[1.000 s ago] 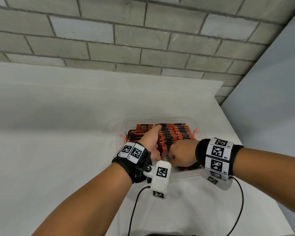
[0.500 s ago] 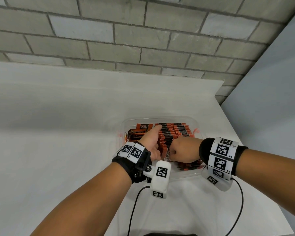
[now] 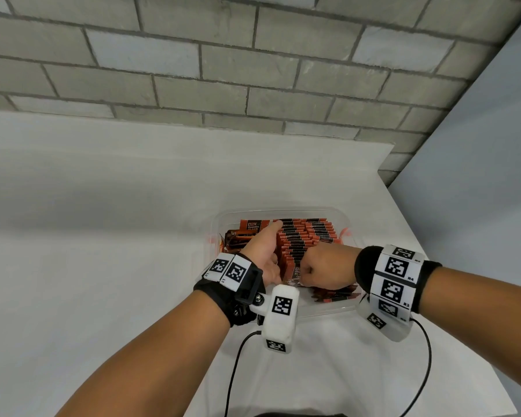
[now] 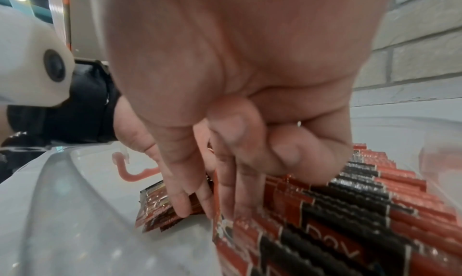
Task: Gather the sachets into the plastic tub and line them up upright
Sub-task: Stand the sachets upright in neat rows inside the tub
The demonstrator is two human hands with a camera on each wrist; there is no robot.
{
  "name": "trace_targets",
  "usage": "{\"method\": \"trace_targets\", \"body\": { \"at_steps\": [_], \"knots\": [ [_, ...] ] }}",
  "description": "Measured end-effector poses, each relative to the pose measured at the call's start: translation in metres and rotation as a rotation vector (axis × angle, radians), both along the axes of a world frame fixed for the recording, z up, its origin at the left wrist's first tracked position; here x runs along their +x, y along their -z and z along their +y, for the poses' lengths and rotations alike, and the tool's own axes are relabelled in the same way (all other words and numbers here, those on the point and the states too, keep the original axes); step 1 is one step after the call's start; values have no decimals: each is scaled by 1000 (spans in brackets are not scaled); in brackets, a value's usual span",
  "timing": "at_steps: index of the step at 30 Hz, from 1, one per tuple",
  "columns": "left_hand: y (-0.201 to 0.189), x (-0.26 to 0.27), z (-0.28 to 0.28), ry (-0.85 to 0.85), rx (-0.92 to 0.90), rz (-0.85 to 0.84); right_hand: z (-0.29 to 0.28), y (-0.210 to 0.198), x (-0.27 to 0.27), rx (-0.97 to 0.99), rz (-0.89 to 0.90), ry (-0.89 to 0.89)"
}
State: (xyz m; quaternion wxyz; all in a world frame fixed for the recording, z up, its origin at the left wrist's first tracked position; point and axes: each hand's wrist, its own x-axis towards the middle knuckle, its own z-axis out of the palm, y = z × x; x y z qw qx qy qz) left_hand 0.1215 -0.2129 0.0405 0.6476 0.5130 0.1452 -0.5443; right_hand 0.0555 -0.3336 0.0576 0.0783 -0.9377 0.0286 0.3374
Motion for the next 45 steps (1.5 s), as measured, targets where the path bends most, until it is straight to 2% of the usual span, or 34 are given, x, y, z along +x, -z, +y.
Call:
{"method": "trace_targets", "body": {
  "at_steps": [6,10,13,16,18,20,23,25,30,34,45],
  "knots": [
    [-6,2,17,86,4,-113,-6,-9,-5,89,2,91],
    [-28,14,48,65,-94,-263,-10,-27,3,181,-71,150],
    [-43,33,88,-55,-145,-406,-2,-42,13,225,-163,175],
    [-36,49,121,-198,-5,-525,17,-45,25,290,-160,216],
    [-22,50,129,-207,111,-563,35,-39,33,299,-122,246],
    [-7,44,128,-159,182,-567,52,-28,41,250,-67,233],
    [9,34,124,-76,173,-543,71,-17,51,154,26,197],
    [16,33,123,-65,153,-549,78,-16,59,125,4,192],
    [28,37,129,-81,92,-552,84,-22,81,-7,-215,156],
    [34,40,130,-96,55,-538,88,-11,89,-165,-133,33],
    [44,44,132,-108,-25,-517,109,1,95,-296,-58,-126]
  ]
}}
